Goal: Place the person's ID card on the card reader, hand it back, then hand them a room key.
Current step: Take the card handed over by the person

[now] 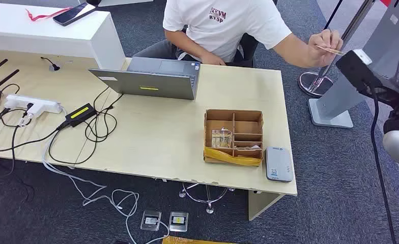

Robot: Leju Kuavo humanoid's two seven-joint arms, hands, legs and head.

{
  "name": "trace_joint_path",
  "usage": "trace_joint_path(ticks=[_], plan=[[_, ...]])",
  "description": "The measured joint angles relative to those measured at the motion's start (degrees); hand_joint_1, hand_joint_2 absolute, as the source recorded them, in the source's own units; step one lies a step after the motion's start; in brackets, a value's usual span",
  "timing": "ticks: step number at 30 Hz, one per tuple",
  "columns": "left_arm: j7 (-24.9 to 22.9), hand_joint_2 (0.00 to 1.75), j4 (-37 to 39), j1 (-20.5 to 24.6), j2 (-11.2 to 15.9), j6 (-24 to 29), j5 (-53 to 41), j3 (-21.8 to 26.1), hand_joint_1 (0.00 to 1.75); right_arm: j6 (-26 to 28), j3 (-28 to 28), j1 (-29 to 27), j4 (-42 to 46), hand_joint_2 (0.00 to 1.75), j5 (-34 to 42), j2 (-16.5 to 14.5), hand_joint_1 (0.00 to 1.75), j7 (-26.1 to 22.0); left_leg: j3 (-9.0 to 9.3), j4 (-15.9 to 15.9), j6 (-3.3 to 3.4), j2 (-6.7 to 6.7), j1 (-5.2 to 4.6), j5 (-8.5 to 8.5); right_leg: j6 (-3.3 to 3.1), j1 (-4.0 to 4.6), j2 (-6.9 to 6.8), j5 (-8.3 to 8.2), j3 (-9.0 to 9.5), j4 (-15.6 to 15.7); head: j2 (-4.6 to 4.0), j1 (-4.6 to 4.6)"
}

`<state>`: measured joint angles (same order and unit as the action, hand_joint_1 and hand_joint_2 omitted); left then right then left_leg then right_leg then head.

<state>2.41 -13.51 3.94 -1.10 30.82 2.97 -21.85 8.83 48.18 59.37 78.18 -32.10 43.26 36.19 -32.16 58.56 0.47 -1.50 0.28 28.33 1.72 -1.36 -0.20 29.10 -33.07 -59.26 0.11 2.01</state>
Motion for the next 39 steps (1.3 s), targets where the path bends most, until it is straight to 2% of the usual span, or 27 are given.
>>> trace_joint_path(ticks=[11, 21, 22, 25, 26, 27, 39], plan=[[0.15, 1.75, 0.0, -0.06, 0.21, 0.16, 1.05, -0.9, 0.0, 2.13, 6.09, -0.72, 3.55, 1.75, 0.82, -3.14, 0.0, -0.28, 0.01, 0.0, 0.0, 0.02, 0.0, 0.0, 0.0, 0.0, 0.04, 0.0, -0.02, 0.01, 0.0, 0.01], [0.31, 1.75, 0.0, -0.09, 0.28, 0.17, 1.24, -1.75, 0.0, 2.14, 8.71, -1.13, 4.65, 1.75, 0.89, -4.07, 0.03, -0.3, 0.03, 0.0, 0.0, 0.04, 0.0, 0.0, 0.0, 0.0, 0.06, 0.0, -0.02, 0.01, 0.0, 0.01], [0.32, 1.75, 0.0, -0.09, 0.31, 0.17, 1.28, -1.83, 0.0, 2.14, 8.93, -1.14, 4.73, 1.75, 0.91, -4.14, 0.27, -0.34, 0.03, 0.0, 0.0, 0.04, 0.0, 0.0, 0.0, 0.0, 0.06, 0.0, -0.02, 0.01, 0.0, 0.0], [0.43, 1.75, 0.0, -0.1, 0.34, 0.17, 1.43, -1.88, 0.0, 2.14, 9.33, -1.27, 4.81, 1.75, 1.06, -4.39, 1.51, -0.56, 0.04, 0.0, 0.0, 0.04, 0.0, 0.0, 0.0, 0.0, 0.05, 0.0, -0.02, 0.01, 0.0, 0.01], [0.47, 1.75, 0.0, -0.1, 0.35, 0.17, 1.48, -1.89, 0.0, 2.14, 9.4, -1.32, 4.81, 1.75, 1.1, -4.45, 1.71, -0.64, 0.04, 0.0, 0.0, 0.04, 0.0, 0.0, 0.0, 0.0, 0.05, 0.0, -0.02, 0.01, 0.0, 0.01], [0.51, 1.75, 0.0, -0.11, 0.36, 0.16, 1.54, -1.91, 0.0, 2.14, 9.49, -1.35, 4.83, 1.75, 1.14, -4.5, 1.75, -0.71, 0.04, 0.0, 0.0, 0.04, 0.0, 0.0, 0.0, 0.0, 0.06, 0.0, -0.02, 0.01, 0.0, 0.01], [0.65, 1.75, 0.0, -0.12, 0.41, 0.03, 2.03, -2.21, 0.0, 2.22, 10.17, -1.63, 5.31, 1.75, 2.2, -5.08, 1.75, -1.9, 0.04, 0.0, 0.0, 0.05, 0.0, 0.0, 0.0, 0.0, 0.07, 0.0, -0.02, 0.01, 0.0, 0.0]])
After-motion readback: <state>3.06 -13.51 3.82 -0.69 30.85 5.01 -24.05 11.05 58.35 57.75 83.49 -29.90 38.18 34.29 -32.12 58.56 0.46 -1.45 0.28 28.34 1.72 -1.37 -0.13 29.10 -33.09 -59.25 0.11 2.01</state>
